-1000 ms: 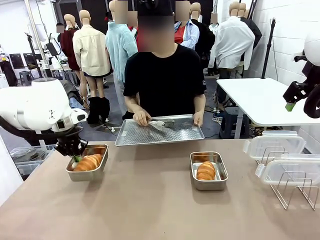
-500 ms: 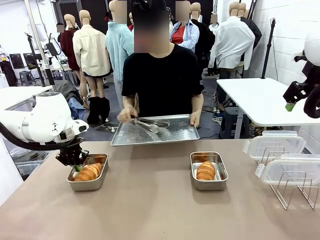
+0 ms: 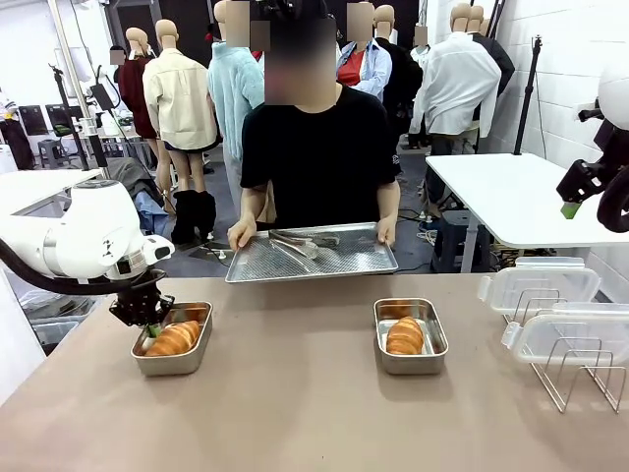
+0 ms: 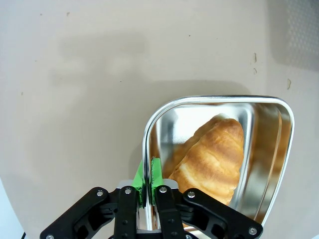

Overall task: Place the bread in airtight containers.
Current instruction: Pick up one Airtight Container lid and hand it to the human.

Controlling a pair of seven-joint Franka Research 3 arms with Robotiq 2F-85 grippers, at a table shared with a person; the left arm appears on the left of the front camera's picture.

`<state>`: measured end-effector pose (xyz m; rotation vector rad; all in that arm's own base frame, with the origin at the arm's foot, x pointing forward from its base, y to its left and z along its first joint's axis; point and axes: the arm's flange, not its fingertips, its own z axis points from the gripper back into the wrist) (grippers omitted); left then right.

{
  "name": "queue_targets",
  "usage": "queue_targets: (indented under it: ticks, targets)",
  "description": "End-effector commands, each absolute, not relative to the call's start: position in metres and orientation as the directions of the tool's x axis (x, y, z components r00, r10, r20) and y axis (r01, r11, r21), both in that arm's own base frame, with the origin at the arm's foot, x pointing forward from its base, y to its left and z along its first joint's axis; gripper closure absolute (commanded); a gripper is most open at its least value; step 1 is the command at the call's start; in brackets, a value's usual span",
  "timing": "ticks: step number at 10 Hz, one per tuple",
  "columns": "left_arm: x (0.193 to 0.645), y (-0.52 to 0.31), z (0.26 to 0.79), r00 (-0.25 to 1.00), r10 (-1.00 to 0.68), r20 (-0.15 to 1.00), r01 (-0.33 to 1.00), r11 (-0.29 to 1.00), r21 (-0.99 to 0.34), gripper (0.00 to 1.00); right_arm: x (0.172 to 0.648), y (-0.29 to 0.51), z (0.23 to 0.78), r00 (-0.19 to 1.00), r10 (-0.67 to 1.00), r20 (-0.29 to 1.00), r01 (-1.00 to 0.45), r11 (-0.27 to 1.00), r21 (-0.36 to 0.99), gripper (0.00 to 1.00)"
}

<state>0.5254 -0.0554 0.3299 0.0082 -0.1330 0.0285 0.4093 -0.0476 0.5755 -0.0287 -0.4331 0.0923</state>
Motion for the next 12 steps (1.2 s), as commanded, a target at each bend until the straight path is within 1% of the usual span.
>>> queue_targets:
  ticks: [1,3,4,5,8,9,11,12]
  targets:
    - [0.527,-0.052,0.334,0.993,0.014,0.120,-0.019,0.999,0.039,1.00,0.412,-0.046,0.576,0.906,0.085,0.416,-0.068,0.996,-0.055,0.00]
    - [0.528,-0.049,0.343,0.991,0.026,0.129,-0.031,0.999,0.036,0.60,0.412,-0.046,0.576,0.906,0.085,0.416,-0.068,0.996,-0.055,0.00]
    - [0.529,-0.048,0.347,0.990,0.032,0.137,-0.038,0.999,0.039,0.42,0.412,-0.046,0.576,0.906,0.085,0.416,-0.068,0.996,-0.055,0.00]
    - [0.529,-0.045,0.354,0.988,0.040,0.147,-0.046,0.998,0.034,0.28,0.412,-0.046,0.576,0.906,0.085,0.416,-0.068,0.996,-0.055,0.00]
    - [0.520,-0.034,0.408,0.977,0.016,0.211,-0.015,1.000,-0.005,0.28,0.412,-0.046,0.576,0.906,0.085,0.416,-0.068,0.996,-0.055,0.00]
    - [0.515,-0.025,0.433,0.972,-0.022,0.234,0.026,1.000,-0.012,0.28,0.412,-0.046,0.576,0.906,0.085,0.416,-0.068,0.996,-0.055,0.00]
    - [0.503,0.001,0.472,0.957,-0.057,0.283,0.051,0.998,0.029,0.28,0.412,-0.046,0.576,0.906,0.085,0.416,-0.068,0.996,-0.055,0.00]
    - [0.499,0.019,0.484,0.953,-0.053,0.297,0.047,0.999,0.028,0.28,0.412,-0.046,0.576,0.906,0.085,0.416,-0.068,0.996,-0.055,0.00]
